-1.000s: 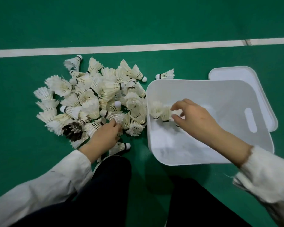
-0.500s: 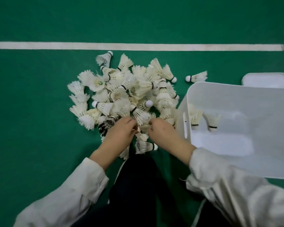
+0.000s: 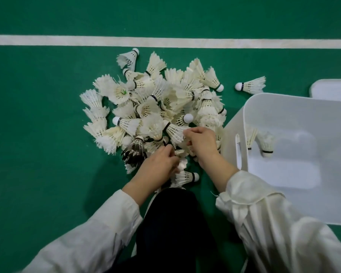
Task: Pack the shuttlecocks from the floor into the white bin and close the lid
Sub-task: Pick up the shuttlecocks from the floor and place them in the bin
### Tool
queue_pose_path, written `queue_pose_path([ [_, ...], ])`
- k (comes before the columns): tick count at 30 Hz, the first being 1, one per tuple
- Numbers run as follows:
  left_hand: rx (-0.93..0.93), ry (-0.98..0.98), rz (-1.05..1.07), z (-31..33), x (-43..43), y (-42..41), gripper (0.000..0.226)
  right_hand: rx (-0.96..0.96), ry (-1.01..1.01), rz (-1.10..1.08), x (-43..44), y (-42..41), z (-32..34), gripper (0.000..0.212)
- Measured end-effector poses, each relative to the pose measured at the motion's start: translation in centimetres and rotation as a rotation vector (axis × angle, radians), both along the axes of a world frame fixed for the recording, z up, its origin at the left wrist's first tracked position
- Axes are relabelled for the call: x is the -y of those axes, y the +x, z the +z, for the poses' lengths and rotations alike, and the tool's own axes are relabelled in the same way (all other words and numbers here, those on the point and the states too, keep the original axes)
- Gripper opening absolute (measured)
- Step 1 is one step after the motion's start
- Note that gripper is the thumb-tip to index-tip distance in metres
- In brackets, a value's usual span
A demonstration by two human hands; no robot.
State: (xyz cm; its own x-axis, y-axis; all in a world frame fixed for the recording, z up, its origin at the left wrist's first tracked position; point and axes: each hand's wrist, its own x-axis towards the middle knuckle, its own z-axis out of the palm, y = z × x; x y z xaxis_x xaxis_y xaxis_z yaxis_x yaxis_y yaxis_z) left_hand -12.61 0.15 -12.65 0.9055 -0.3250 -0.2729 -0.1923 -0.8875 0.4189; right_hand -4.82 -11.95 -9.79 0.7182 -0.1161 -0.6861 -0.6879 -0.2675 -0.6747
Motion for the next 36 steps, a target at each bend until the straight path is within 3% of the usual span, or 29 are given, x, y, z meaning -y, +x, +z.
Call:
queue_pose_path([
  [5, 0.262, -0.21, 0.14, 2.0, -1.1, -0.1, 0.028, 0.168, 0.122, 0.088, 0.0, -0.1, 3.7, 0.006],
  [8, 0.256, -0.395, 0.253, 4.1, -1.2, -0.4, 0.028, 0.229, 0.25, 0.072, 0.0, 0.0, 6.2, 0.009],
  [13, 0.299, -0.415, 0.407, 7.0, -2.1, -1.3, 0.024, 0.245, 0.351, -0.075, 0.6, 0.4, 7.3, 0.003],
  [17, 0.317, -0.343, 0.575, 8.6, -4.0, -1.4, 0.021, 0.267, 0.283, -0.002, 1.2, 0.4, 6.5, 0.005],
  [21, 0.222, -0.348, 0.776, 9.9, -5.3, -0.7, 0.019, 0.328, -0.011, 0.37, 1.1, -0.6, 5.2, 0.011],
  [23, 0.199, -0.26, 0.755, 9.9, -5.8, -0.1, 0.027, 0.353, -0.119, 0.513, 1.0, -1.0, 4.9, 0.002],
  [25, 0.113, -0.166, 0.713, 9.4, -5.9, 0.5, 0.033, 0.375, -0.173, 0.588, 1.0, -1.2, 4.8, 0.011],
  [31, -0.201, 0.097, 0.575, 5.6, -3.0, 1.4, 0.047, 0.407, -0.202, 0.629, 1.7, -1.4, 4.6, 0.011],
  [36, -0.129, 0.218, 0.574, 4.6, -1.9, 1.9, 0.03, 0.433, -0.222, 0.613, 2.6, -1.2, 4.6, 0.009],
])
